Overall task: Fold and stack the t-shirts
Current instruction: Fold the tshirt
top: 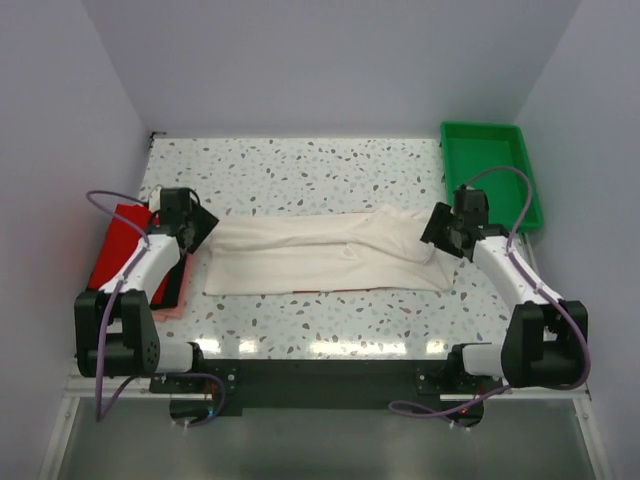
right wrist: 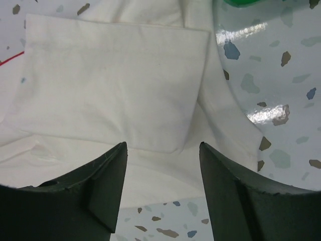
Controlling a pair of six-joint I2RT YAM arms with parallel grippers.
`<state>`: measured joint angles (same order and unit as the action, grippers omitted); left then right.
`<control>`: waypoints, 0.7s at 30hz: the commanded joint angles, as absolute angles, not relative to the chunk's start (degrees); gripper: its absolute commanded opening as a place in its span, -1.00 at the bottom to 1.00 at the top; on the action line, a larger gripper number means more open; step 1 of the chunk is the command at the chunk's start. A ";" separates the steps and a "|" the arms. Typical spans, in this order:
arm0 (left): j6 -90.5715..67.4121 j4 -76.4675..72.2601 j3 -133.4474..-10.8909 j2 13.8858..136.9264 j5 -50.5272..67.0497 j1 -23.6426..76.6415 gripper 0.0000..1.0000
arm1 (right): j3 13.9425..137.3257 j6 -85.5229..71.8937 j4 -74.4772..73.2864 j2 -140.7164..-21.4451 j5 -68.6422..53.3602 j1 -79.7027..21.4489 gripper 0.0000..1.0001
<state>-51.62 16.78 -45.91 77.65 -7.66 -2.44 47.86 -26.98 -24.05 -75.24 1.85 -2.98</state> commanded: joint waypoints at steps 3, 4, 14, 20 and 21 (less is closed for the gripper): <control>-49.40 16.78 -53.78 83.47 -6.23 1.47 0.27 | 56.15 -26.10 -23.47 -79.61 1.23 -4.30 0.29; -49.39 17.22 -55.18 84.98 -6.50 2.19 0.26 | 57.38 -26.10 -23.12 -81.02 1.32 -5.35 0.29; -49.22 16.96 -62.23 97.20 -5.80 7.73 0.14 | 73.55 -23.12 -19.69 -98.86 5.79 -11.95 0.32; -48.96 16.26 -60.74 98.26 -5.98 8.96 0.13 | 80.85 -20.66 -19.16 -106.87 10.02 -14.76 0.32; -48.96 16.26 -60.56 98.52 -5.89 9.05 0.13 | 81.64 -20.48 -19.25 -107.92 10.37 -14.94 0.32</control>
